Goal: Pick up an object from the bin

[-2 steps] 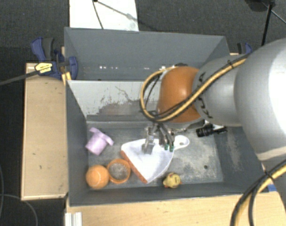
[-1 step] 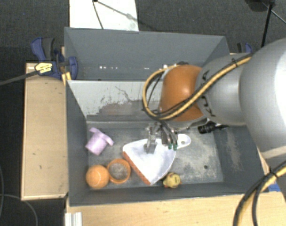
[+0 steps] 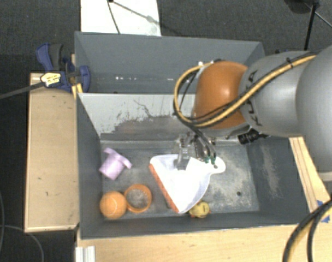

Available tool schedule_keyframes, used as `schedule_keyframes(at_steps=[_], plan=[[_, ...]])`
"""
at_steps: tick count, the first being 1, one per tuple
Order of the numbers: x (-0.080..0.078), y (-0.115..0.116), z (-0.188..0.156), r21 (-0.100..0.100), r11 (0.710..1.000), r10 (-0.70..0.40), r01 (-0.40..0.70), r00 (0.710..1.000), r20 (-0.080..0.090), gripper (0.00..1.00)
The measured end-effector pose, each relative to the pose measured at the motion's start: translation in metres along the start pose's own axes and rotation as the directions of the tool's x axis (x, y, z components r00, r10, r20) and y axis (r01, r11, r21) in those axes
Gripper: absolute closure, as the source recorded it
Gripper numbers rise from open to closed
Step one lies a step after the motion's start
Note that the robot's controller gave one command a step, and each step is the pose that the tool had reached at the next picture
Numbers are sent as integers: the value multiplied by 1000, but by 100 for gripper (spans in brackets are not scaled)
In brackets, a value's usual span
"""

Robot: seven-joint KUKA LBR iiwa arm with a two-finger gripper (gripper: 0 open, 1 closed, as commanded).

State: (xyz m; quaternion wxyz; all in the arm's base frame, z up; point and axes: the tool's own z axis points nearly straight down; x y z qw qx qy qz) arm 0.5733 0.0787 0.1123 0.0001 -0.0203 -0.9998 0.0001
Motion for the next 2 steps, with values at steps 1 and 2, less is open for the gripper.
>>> schedule_keyframes(at_steps=[1,2], plan=[[-8,1,-24,-2,992,123,-123,992,4,100],[-6,5,-166,-1,999,42,-42,999,4,100]])
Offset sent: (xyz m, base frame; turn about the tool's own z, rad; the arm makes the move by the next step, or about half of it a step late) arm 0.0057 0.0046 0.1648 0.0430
